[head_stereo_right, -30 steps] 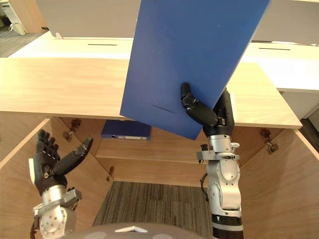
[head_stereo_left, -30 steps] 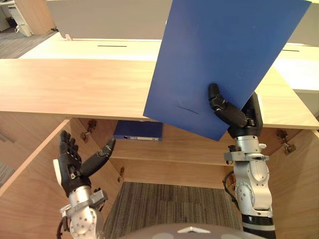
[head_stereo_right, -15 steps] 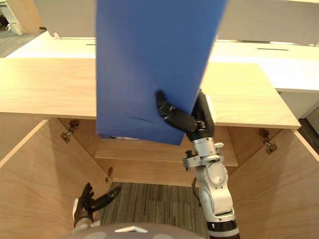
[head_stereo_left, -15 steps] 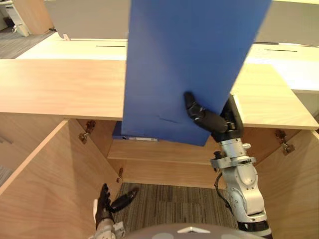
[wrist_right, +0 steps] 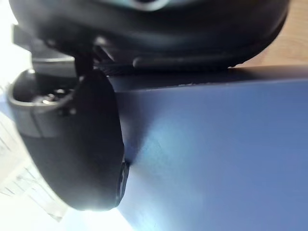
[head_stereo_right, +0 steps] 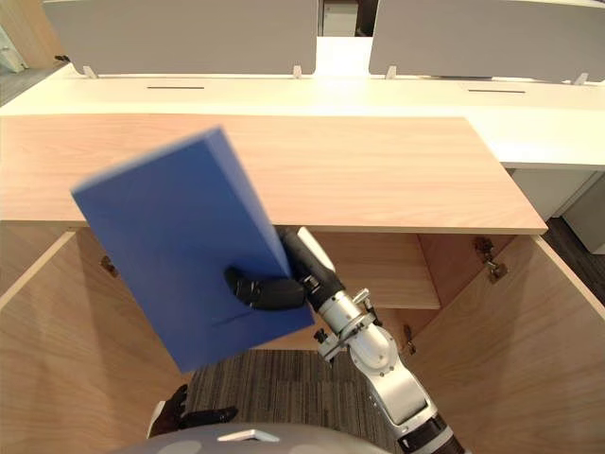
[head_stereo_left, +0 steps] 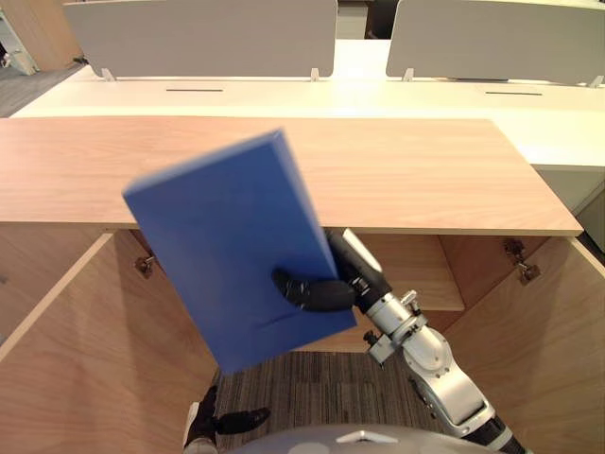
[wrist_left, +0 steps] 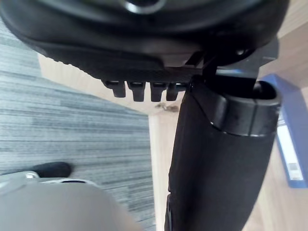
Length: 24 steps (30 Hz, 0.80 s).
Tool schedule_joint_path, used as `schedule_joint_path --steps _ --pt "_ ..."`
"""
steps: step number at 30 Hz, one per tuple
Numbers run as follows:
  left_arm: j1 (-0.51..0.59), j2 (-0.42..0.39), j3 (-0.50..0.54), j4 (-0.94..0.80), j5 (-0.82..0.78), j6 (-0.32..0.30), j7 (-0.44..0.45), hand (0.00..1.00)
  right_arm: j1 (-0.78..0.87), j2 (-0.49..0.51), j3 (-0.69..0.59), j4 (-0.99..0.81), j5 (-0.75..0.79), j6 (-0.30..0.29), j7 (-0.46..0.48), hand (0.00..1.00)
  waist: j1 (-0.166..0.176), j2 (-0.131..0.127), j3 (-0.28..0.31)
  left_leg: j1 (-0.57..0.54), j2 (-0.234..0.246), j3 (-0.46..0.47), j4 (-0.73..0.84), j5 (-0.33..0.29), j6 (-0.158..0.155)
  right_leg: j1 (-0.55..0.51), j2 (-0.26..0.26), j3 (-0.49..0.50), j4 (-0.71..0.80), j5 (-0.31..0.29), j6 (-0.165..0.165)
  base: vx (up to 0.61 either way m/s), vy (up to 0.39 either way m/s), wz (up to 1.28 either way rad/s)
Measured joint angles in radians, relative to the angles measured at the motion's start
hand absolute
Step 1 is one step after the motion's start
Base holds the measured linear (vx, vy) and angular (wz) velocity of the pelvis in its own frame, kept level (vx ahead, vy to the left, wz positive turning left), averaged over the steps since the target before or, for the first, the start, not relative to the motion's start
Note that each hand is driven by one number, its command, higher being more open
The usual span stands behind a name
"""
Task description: Walk over to the cabinet, pick up the folder, carry it to the office cabinet, place the folder inside the office cabinet, then close the office cabinet door
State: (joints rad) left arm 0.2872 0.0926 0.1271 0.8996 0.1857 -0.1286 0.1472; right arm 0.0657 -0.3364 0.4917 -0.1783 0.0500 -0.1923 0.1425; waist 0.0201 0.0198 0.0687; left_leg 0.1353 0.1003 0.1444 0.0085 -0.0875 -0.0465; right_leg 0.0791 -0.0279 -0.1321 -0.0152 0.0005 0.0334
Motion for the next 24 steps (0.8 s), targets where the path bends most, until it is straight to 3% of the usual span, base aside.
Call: schedule_joint_path --steps 2,3,7,12,17,24 --pt "-0.022 0.004 -0.002 0.001 0.002 0.001 0.001 1.0 -0.041 -0.038 0.025 0.02 -0.059 0.001 0.0 0.0 0.002 0.0 0.033 -0.071 0.005 0.011 0.047 -0.007 -0.003 -0.084 -0.003 0.015 0.062 -0.01 -0.008 -0.09 0.004 -0.23" --pt "-0.06 0.009 -0.005 0.003 0.002 0.0 0.002 1.0 -0.088 -0.057 0.026 0.032 -0.08 0.0 -0.002 0.0 0.002 -0.005 0.091 -0.116 0.006 0.012 0.102 -0.017 0.0 -0.143 -0.006 0.022 0.132 -0.026 -0.012 -0.15 -0.018 -0.24" --pt "-0.19 0.024 -0.043 0.006 -0.004 -0.004 0.023 1.0 -0.274 -0.096 0.035 0.154 -0.168 -0.001 -0.062 0.0 0.0 0.023 0.228 -0.337 0.011 0.012 0.351 -0.09 0.009 -0.384 -0.036 0.047 0.403 -0.101 -0.021 -0.2 -0.017 -0.1" --pt "-0.244 0.037 -0.043 -0.012 -0.041 -0.023 0.032 1.0 -0.322 -0.151 0.041 0.172 -0.271 0.005 -0.095 0.0 -0.001 0.026 0.284 -0.536 0.039 -0.002 0.567 -0.166 0.007 -0.569 -0.042 0.048 0.582 -0.161 -0.024 -0.19 -0.014 -0.02" --pt "-0.319 0.051 -0.043 -0.04 -0.05 -0.023 0.043 1.0 -0.379 -0.173 0.043 0.172 -0.297 0.009 -0.117 0.0 -0.002 0.02 0.328 -0.719 0.061 -0.015 0.716 -0.196 0.009 -0.74 -0.041 0.046 0.699 -0.171 -0.032 -0.14 -0.025 -0.03" --pt "-0.382 0.063 -0.031 -0.183 -0.062 -0.01 0.053 1.0 -0.39 -0.05 -0.061 0.112 -0.214 0.029 -0.149 0.0 0.007 0.018 0.384 -0.948 0.094 -0.044 0.909 -0.243 0.02 -0.95 -0.044 0.036 0.859 -0.204 -0.037 -0.09 0.027 0.0"
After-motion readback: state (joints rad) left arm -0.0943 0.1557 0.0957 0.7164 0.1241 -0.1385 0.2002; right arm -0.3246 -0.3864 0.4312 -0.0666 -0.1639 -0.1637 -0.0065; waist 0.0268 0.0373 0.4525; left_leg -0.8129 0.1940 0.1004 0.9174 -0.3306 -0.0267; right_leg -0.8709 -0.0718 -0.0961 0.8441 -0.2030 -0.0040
